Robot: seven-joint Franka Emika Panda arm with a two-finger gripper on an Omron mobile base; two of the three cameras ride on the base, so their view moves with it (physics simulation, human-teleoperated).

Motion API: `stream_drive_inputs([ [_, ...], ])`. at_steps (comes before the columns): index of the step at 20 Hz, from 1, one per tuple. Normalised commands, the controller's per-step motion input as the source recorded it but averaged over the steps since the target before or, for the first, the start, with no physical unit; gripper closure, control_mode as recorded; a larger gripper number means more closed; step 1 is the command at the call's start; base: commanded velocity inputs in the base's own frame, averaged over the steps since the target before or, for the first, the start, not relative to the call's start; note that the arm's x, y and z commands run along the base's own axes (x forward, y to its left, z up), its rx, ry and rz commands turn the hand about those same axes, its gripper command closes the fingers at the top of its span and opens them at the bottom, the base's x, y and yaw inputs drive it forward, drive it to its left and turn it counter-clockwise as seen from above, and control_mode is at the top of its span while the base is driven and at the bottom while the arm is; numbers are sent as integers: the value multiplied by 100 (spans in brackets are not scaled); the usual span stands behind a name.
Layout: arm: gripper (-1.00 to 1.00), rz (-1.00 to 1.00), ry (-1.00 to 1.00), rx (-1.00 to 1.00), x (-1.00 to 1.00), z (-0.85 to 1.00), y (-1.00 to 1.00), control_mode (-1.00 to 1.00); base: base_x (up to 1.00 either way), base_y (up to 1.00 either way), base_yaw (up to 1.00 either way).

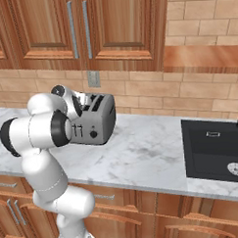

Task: Start the toaster. Once the lever pops up, take the bread to the plate on the dining counter.

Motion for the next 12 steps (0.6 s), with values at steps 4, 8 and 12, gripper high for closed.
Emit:
stream_drive_inputs([
  [4,100,0,0,0,0,7,0,-100,0,0,0],
  [8,100,0,-3,0,0,23,0,-100,0,0,0],
  [12,100,0,-10,-1,-10,40,0,-100,0,0,0],
])
